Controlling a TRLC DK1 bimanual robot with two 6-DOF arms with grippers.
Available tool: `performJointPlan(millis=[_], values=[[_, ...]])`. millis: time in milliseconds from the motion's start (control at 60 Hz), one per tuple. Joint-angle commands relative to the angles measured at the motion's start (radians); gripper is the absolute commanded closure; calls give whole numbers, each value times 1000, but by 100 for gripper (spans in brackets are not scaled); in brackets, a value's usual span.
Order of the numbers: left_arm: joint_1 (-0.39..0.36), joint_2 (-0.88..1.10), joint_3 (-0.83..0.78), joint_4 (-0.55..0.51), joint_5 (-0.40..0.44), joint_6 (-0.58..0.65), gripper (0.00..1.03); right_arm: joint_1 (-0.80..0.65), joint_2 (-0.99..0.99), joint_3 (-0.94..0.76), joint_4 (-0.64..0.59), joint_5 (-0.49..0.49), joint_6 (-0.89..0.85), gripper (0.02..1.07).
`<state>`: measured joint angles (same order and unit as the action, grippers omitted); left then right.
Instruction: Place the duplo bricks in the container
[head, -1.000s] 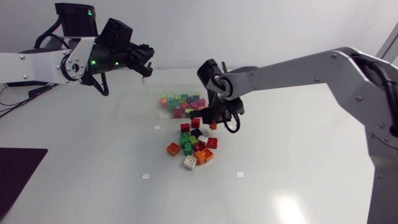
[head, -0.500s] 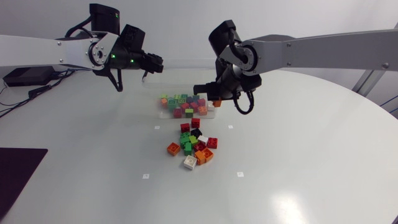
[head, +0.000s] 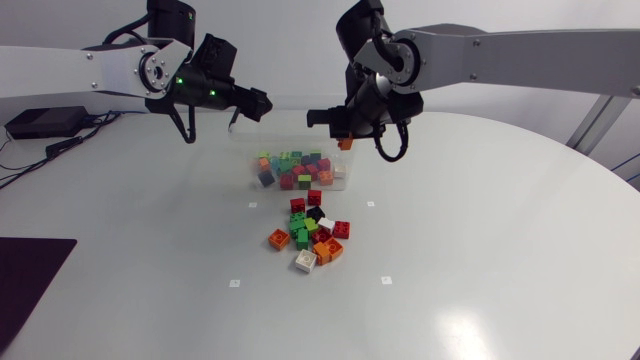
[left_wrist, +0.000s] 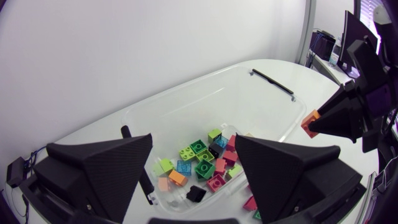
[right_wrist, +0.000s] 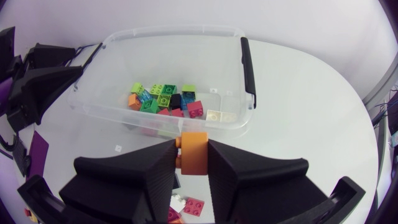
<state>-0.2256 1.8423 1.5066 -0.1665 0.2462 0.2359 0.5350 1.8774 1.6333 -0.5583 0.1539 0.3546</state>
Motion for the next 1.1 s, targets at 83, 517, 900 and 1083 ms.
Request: performJointPlan(millis=[83, 517, 900, 1083], values=[[2, -104, -106, -13, 41, 62, 6, -15, 2, 85, -15, 4, -23, 79], [14, -278, -433, -99, 189, 464, 6, -21, 193, 346, 6, -27, -54, 79], [-49, -215, -519, -117, 196, 588, 6, -29, 413, 645, -58, -39, -66, 79], [-75, -176, -525, -119, 176, 589, 6, -29, 482, 735, -94, -39, -63, 79]])
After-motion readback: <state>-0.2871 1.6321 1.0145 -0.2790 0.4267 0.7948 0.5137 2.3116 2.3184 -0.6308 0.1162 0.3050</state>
